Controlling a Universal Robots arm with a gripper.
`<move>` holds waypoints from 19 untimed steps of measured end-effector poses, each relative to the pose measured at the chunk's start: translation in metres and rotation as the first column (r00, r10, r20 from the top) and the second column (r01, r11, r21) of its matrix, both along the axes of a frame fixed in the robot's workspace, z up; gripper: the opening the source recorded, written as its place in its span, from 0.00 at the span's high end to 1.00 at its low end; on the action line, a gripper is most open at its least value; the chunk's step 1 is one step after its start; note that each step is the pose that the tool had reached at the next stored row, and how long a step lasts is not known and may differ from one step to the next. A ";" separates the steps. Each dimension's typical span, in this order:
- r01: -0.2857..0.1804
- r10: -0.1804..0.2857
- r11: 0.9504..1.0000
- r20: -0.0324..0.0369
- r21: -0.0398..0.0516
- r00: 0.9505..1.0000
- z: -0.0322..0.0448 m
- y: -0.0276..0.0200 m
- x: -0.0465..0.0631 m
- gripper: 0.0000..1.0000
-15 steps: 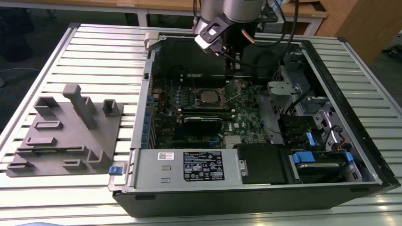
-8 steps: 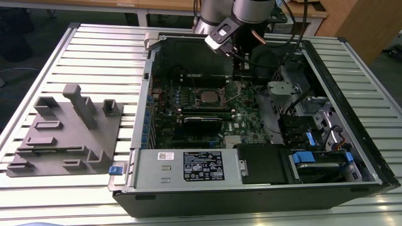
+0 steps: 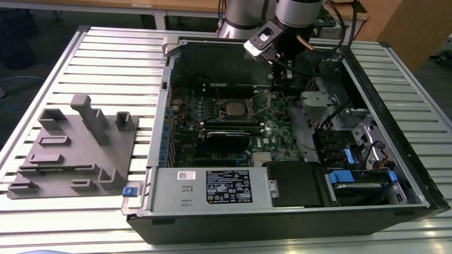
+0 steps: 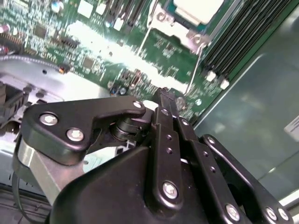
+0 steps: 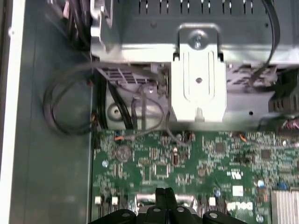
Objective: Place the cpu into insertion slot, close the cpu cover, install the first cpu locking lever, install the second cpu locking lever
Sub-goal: 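Close the cpu cover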
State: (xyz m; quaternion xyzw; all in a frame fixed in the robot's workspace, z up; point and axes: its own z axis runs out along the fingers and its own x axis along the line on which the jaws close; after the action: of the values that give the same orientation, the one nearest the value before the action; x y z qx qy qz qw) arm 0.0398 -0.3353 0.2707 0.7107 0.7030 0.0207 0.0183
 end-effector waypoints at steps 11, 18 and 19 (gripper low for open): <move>0.000 0.000 1.000 0.000 0.000 1.000 -0.0036 0.0001 0.012 0.90; 0.000 0.000 1.000 0.000 0.000 1.000 -0.0071 0.0001 0.013 0.90; 0.000 0.000 1.000 0.000 0.000 1.000 -0.0071 0.0001 0.013 0.90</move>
State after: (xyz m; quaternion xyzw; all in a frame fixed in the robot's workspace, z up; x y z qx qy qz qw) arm 0.0528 -0.3352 0.2636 0.7107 0.7030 0.0207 0.0184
